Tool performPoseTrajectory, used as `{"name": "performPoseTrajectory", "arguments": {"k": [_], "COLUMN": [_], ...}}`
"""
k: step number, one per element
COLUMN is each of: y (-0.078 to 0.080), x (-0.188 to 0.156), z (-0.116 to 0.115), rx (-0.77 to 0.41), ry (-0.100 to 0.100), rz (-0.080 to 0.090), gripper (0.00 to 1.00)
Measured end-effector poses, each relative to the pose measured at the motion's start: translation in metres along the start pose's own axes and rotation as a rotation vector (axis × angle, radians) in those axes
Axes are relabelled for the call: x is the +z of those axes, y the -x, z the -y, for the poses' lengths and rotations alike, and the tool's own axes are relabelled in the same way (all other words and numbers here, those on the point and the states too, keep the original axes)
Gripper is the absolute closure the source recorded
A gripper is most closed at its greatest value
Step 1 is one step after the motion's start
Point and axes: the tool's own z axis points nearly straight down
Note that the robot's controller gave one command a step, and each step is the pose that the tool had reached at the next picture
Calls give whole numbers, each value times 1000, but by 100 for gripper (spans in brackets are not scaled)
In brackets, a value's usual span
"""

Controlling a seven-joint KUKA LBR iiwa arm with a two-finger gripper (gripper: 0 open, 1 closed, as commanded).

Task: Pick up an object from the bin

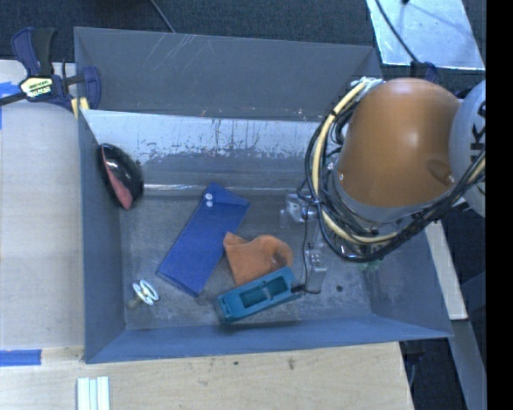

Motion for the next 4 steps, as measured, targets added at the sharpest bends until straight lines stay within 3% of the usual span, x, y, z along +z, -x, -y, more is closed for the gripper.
{"name": "performPoseTrajectory", "arguments": {"k": [1,2,3,4], "y": [1,29,38,50], "x": [-4,49,98,137], "z": [0,-16,-21,-22], "rx": [1,28,31,-61], "ry": [1,2,1,2], "rz": [9,16,7,5], "gripper": [0,0,0,100]}}
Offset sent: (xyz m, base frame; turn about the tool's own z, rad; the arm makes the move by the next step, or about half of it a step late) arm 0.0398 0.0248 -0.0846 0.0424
